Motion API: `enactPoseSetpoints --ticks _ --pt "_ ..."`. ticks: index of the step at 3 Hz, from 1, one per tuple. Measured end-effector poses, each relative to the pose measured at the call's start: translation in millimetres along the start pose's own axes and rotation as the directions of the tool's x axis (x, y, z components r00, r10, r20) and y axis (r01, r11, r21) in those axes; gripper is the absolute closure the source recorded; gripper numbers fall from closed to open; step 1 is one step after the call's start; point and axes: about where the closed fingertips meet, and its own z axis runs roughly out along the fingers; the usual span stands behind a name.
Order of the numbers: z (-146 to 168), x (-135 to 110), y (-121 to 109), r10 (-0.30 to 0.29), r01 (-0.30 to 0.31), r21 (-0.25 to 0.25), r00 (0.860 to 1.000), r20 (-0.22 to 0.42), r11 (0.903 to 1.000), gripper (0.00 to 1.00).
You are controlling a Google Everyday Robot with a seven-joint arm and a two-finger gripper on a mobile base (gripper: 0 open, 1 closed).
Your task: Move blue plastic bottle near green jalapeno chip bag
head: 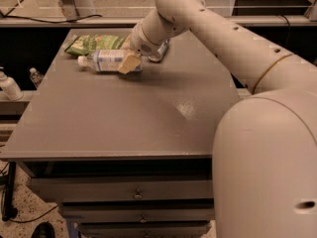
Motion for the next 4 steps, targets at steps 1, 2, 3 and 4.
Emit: enactPoseSetpoints --ticks 1,2,3,4 --pt "4.8 0.6 -1.7 0.012 -0.012 -0.013 1.000 0.000 0.9998 0.61" --pt "5.5 0.0 -2.7 0.014 -0.014 -0.016 1.000 0.001 0.9998 0.36" --pt "5.4 -0.1 -2.8 0.014 -0.014 -0.016 1.000 0.001 0.9998 0.14" --pt "5.9 -1.3 -5.0 0.013 -0.013 -0.022 1.000 -0.004 0.9997 0.00"
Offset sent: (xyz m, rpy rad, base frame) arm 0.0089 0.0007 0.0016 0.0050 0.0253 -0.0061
